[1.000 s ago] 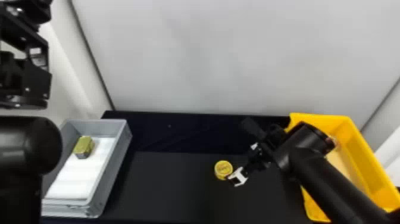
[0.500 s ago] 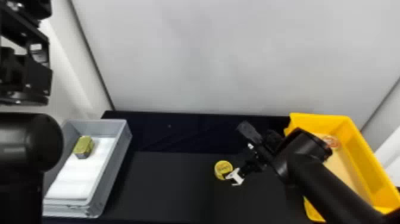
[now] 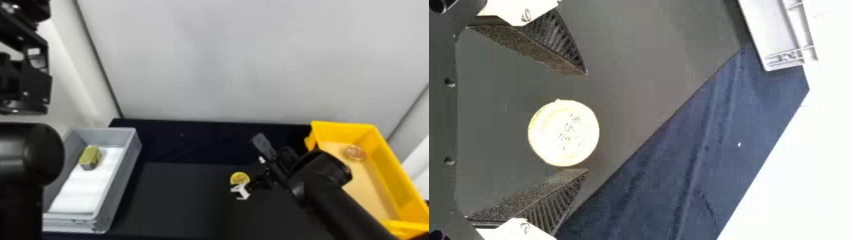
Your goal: Pick up the round yellow can and place it in the yellow rectangular box
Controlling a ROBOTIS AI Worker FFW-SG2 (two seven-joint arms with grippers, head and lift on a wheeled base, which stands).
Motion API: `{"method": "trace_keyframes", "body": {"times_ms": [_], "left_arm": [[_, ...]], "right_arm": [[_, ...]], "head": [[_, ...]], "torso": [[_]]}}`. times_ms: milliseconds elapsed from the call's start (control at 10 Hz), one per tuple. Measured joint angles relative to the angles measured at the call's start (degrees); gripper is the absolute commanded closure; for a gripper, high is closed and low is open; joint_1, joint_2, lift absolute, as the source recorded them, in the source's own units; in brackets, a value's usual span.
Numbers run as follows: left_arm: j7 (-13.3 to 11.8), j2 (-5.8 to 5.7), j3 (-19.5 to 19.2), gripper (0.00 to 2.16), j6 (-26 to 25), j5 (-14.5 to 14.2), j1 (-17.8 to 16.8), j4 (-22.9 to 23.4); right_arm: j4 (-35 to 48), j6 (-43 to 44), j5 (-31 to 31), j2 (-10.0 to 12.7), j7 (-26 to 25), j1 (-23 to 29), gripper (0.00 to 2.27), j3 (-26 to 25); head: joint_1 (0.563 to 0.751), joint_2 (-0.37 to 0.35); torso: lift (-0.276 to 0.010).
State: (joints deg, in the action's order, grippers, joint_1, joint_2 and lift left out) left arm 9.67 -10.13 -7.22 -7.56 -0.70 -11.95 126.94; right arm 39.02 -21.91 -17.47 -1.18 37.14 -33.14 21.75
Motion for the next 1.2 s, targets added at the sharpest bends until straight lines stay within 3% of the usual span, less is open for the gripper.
{"method": "trace_keyframes", "body": {"times_ms": [1200], "left_arm": [[-0.16,0.02,0.23,0.08,0.34,-0.01,0.18,0.24]], "right_arm": [[-4.92,3.11,-0.54,0.37,-4.90,0.64,0.10,-1.16]], "head": [[0.694,0.054]], "torso": [[-0.003]]}}
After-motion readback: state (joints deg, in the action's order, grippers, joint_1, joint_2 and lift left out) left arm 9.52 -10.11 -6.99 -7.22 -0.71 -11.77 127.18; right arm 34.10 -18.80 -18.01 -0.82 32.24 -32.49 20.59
